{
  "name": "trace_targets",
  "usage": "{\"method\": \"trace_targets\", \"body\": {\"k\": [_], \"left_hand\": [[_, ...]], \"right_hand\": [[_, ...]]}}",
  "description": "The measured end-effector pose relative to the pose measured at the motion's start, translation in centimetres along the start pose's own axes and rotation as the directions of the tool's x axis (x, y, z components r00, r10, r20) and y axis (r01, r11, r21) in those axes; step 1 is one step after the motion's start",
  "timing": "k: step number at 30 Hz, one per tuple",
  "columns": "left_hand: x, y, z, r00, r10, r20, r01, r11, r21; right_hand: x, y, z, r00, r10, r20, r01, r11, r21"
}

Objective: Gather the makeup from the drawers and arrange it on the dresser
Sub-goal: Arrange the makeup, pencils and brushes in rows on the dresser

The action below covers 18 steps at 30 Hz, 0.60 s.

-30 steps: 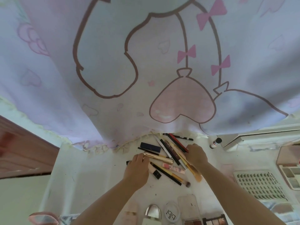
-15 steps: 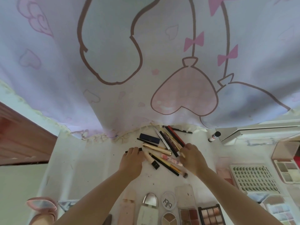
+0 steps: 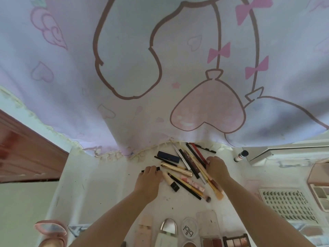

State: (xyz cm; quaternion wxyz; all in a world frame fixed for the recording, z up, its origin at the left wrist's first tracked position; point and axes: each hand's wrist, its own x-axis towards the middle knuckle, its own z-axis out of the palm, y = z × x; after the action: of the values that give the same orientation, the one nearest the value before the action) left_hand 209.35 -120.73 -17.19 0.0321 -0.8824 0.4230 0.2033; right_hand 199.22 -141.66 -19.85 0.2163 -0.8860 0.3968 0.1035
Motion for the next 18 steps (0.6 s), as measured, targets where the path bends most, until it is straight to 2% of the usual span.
{"method": "trace_targets", "body": {"k": [4,7,9,11,13,15,16,18], "left_hand": [[0.0,0.0,0.1,1.000,0.017,-0.010,-0.017,1.000,-0.019],[-0.1,0.3,-0.3,0.999,0.018,-0.028,-0.019,0.999,-0.032],[0.0,0.9,-0.9,0.996,0.009,-0.084,-0.012,0.999,-0.035],[-0.2,1.8,-2.2,0.981,0.029,-0.191,-0.028,1.000,0.007],[-0.1,2.7,-3.1,0.898,0.162,-0.409,-0.143,0.987,0.079],[0.3,3.4,-3.6,0.734,0.353,-0.581,-0.278,0.936,0.217],[0.3,3.6,-3.9,0.668,0.414,-0.618,-0.323,0.910,0.260],[0.0,3.4,-4.9,0.644,0.483,-0.593,-0.405,0.873,0.271]], "right_hand": [[-0.1,-0.3,-0.4,0.998,-0.012,0.069,0.018,0.997,-0.079],[-0.8,-0.4,-1.2,0.999,-0.014,0.029,0.015,0.999,-0.049],[-1.7,-0.7,-2.4,0.998,-0.051,-0.031,0.050,0.998,-0.029],[-3.0,-1.4,-4.1,0.990,-0.144,-0.003,0.144,0.986,-0.080],[-4.8,-2.3,-5.7,0.960,-0.265,0.093,0.274,0.957,-0.100],[-6.6,-3.3,-7.0,0.898,-0.407,0.170,0.411,0.911,0.008],[-7.3,-3.8,-7.6,0.863,-0.468,0.192,0.469,0.882,0.044],[-8.4,-4.7,-9.0,0.811,-0.538,0.228,0.544,0.838,0.041]]}}
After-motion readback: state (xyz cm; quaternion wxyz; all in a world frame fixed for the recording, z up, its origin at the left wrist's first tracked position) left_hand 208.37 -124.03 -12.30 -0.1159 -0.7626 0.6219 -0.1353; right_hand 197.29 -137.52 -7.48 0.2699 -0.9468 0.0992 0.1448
